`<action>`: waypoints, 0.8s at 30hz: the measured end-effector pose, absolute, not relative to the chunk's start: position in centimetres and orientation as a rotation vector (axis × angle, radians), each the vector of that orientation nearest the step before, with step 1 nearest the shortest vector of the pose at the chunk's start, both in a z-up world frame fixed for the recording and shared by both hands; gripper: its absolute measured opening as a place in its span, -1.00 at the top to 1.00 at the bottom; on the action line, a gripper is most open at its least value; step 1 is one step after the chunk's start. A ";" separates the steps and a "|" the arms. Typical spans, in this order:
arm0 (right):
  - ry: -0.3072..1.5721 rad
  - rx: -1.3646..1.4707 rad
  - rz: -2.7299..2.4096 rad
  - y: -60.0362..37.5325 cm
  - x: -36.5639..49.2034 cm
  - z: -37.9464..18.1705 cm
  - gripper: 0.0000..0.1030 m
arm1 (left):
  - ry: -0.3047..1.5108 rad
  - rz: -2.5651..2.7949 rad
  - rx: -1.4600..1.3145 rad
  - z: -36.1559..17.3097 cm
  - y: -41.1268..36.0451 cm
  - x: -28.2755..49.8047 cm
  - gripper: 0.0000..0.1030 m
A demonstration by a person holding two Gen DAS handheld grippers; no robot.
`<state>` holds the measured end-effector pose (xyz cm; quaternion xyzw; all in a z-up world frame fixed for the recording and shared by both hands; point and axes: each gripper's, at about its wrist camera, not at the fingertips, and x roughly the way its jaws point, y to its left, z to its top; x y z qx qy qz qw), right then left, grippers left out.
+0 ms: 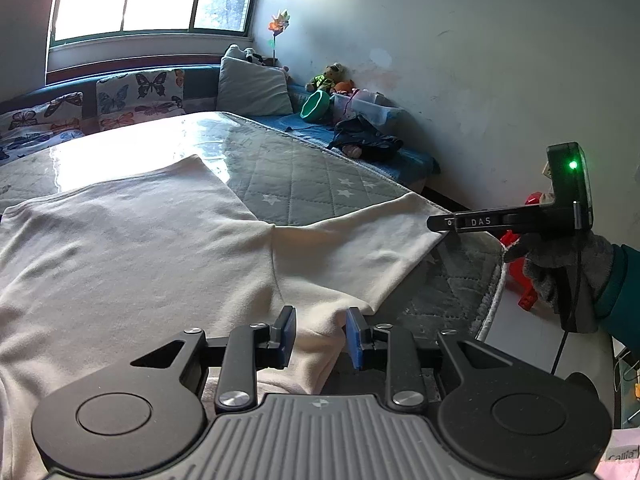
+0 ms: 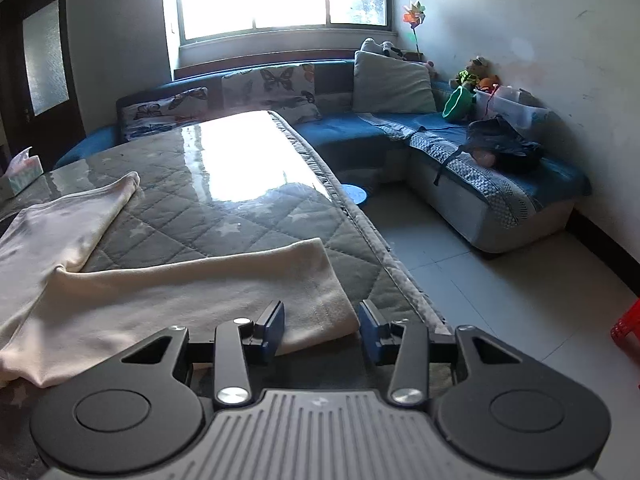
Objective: Fold clothes
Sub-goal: 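Grasp the cream garment's edge with the right gripper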
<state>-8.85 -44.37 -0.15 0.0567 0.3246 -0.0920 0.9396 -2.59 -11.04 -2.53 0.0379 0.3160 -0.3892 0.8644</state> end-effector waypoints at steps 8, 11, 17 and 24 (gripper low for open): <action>0.659 0.147 -0.162 -44.3 -8.8 0.1 0.77 | 0.654 -0.821 0.081 -2.3 -11.2 -2.6 0.43; 0.647 0.164 -0.153 -44.2 -8.8 0.4 0.83 | 0.654 -0.825 0.085 -2.3 -11.3 -2.6 0.39; 0.574 0.193 -0.111 -44.2 -9.1 3.1 0.84 | 0.655 -0.839 0.094 -2.3 -11.5 -2.7 0.36; 0.480 0.200 -0.027 -43.6 -9.2 7.1 0.85 | 0.657 -0.853 0.100 -2.7 -12.0 -3.0 0.30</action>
